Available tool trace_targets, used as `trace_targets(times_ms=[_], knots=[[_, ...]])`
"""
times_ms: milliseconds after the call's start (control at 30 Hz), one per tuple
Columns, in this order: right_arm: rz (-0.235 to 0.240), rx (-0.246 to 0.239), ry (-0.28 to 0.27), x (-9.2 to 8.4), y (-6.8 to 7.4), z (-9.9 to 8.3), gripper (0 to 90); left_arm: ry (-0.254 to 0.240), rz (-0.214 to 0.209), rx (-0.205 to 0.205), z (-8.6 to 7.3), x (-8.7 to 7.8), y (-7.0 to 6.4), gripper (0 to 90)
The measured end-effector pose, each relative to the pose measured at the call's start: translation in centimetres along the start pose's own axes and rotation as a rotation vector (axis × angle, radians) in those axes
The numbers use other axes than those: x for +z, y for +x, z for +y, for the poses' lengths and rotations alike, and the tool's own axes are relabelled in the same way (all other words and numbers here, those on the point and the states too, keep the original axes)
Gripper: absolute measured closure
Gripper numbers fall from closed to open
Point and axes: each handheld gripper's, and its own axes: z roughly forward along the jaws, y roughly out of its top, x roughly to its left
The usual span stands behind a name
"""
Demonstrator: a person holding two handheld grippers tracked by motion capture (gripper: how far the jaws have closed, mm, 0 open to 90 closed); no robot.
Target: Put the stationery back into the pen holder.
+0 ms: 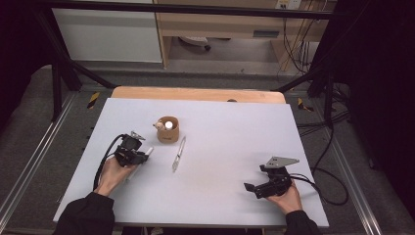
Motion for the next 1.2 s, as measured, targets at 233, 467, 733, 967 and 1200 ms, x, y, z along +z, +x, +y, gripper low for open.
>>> trace_targets(times_ms=[233, 467, 733, 967, 1200], knots=[[-0.001, 0.000, 0.000, 0.0, 0.0, 0.0, 0.6, 0.003, 0.015, 0.001, 0.0, 0.0, -0.1, 77.6], [0.000, 0.000, 0.000, 0.0, 0.0, 0.0, 0.6, -0.020, -0.002, -0.013, 0.0, -0.3, 0.2, 77.9], [0.000, 0.001, -0.002, 0.0, 0.0, 0.0, 0.6, -0.080, -0.014, -0.018, -0.2, -1.7, 0.4, 78.1], [0.000, 0.000, 0.000, 0.0, 0.0, 0.0, 0.6, -0.104, -0.016, -0.004, -0.2, -2.4, 0.3, 78.2], [0.001, 0.001, 0.000, 0.0, 0.0, 0.0, 0.6, -0.117, -0.010, 0.008, -0.2, -3.0, 0.1, 78.3]])
